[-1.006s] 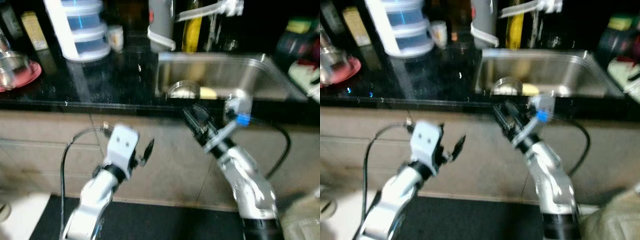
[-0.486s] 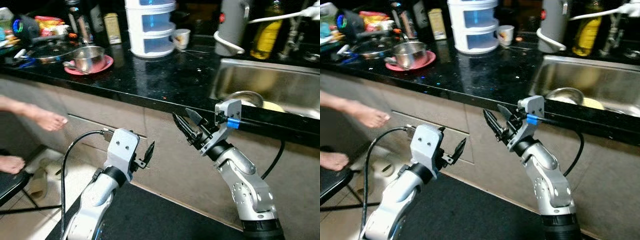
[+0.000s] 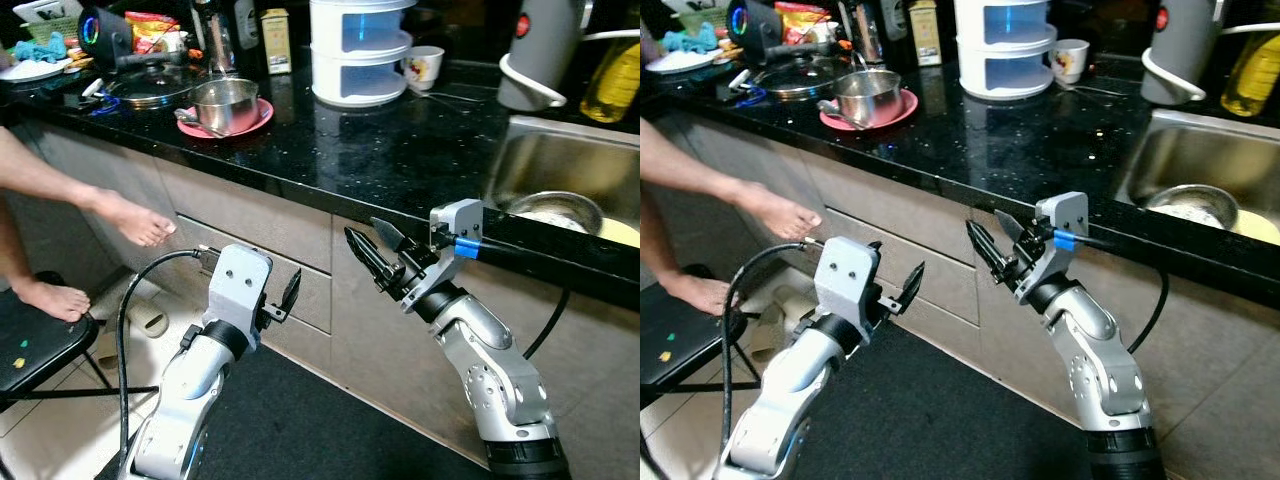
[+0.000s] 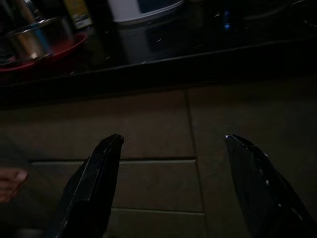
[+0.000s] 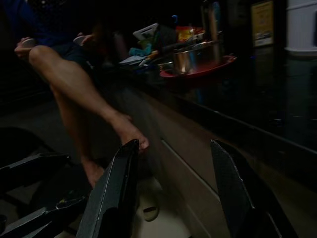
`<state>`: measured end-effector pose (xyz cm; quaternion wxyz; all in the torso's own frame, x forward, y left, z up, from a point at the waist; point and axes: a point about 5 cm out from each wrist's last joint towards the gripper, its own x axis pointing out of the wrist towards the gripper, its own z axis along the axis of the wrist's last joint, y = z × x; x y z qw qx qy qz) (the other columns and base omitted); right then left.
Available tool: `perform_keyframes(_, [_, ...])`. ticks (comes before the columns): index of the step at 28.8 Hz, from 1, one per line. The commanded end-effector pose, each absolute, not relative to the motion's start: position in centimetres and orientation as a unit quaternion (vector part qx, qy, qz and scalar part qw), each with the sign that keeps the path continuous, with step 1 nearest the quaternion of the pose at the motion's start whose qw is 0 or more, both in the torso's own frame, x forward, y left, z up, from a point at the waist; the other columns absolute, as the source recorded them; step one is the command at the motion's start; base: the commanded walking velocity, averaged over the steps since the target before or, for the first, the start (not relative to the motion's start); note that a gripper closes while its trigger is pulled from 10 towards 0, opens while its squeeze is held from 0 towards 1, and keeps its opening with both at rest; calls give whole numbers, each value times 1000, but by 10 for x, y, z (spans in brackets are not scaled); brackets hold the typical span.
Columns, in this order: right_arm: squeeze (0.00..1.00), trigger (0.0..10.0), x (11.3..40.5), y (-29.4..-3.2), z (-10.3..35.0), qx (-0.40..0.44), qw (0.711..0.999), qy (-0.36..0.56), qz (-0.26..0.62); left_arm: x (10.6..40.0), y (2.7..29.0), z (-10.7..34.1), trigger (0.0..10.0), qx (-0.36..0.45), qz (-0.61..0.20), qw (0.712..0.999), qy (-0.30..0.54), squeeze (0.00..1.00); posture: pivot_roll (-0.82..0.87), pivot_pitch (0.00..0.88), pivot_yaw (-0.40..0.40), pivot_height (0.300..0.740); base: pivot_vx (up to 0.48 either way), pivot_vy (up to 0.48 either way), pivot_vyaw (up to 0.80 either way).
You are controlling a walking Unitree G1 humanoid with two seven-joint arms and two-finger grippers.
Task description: Kitchen organization
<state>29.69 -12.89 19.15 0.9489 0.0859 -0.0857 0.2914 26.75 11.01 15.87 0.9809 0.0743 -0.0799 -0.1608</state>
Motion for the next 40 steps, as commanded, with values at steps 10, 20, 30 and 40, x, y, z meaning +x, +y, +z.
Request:
perform_keyframes(10, [0, 10000, 297, -123, 192, 84, 945, -93, 301, 269, 109, 154, 10000, 77, -159, 982, -68, 0, -43, 0, 16, 740, 0, 0, 800])
perform_keyframes(20, [0, 10000, 299, -125, 193, 84, 949, -92, 289, 266, 103, 154, 10000, 70, -178, 979, -69, 0, -48, 0, 16, 740, 0, 0, 560])
perform_keyframes(30, [0, 10000, 300, -126, 193, 77, 953, -87, 281, 264, 98, 155, 10000, 74, -194, 975, -76, 0, -56, 0, 17, 740, 154, 0, 0])
perform_keyframes(40, [0, 10000, 303, -125, 197, 79, 954, -99, 273, 264, 97, 154, 10000, 74, -199, 974, -75, 0, -54, 0, 15, 740, 285, 0, 0])
